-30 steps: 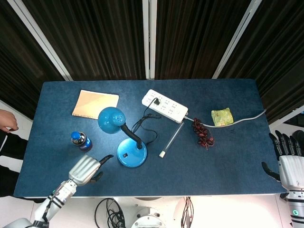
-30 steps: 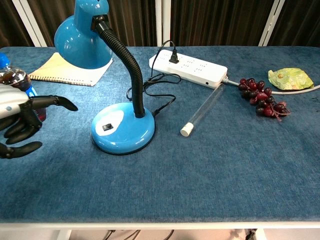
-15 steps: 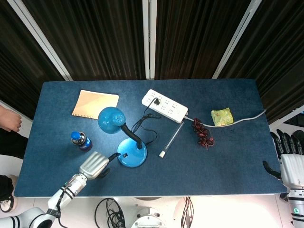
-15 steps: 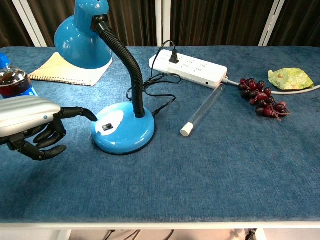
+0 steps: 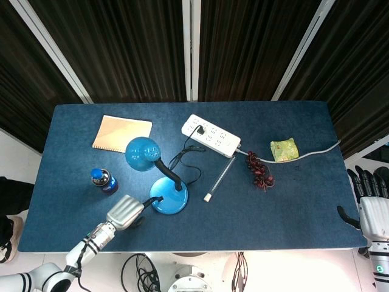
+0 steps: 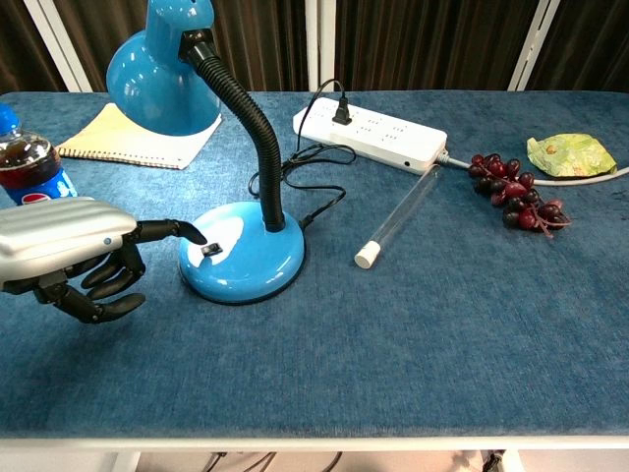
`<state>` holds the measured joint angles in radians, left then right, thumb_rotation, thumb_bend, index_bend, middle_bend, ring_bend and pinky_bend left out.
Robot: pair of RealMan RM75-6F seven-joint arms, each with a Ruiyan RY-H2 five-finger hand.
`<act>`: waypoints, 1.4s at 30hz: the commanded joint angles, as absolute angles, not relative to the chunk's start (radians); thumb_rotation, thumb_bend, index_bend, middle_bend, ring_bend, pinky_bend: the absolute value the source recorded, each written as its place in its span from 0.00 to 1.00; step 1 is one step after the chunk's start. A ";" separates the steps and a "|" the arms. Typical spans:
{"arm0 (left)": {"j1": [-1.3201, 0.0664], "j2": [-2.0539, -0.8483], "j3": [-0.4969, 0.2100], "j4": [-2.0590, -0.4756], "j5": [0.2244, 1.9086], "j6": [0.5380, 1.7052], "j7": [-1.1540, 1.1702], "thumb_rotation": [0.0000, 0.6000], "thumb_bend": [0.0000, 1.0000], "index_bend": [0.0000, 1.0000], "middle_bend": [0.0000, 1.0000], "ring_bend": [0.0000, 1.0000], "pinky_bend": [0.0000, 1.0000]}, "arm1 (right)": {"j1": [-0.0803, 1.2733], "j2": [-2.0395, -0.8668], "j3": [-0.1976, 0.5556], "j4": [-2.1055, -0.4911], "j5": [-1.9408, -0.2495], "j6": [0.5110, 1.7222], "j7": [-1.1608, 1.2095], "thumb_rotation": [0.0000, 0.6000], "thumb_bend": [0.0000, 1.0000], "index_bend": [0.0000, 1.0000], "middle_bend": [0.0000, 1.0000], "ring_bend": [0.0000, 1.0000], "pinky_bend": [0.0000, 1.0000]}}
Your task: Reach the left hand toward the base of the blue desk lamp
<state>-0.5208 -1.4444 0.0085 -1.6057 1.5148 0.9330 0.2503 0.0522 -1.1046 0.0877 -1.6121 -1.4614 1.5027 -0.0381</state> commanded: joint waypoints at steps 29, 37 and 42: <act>-0.563 -1.467 0.022 -1.593 1.462 0.924 0.273 1.00 0.46 0.12 0.79 0.72 0.78 | 0.049 -1.109 0.090 -1.595 -1.442 1.493 -0.022 1.00 0.18 0.00 0.00 0.00 0.00; -0.501 -1.377 0.037 -1.675 1.488 1.058 0.277 1.00 0.46 0.13 0.79 0.72 0.78 | 0.049 -1.108 0.091 -1.594 -1.446 1.496 -0.018 1.00 0.18 0.00 0.00 0.00 0.00; -0.395 -1.287 0.072 -1.711 1.524 1.230 0.250 1.00 0.42 0.23 0.77 0.71 0.77 | 0.051 -1.110 0.091 -1.590 -1.444 1.490 -0.022 1.00 0.18 0.00 0.00 0.00 0.00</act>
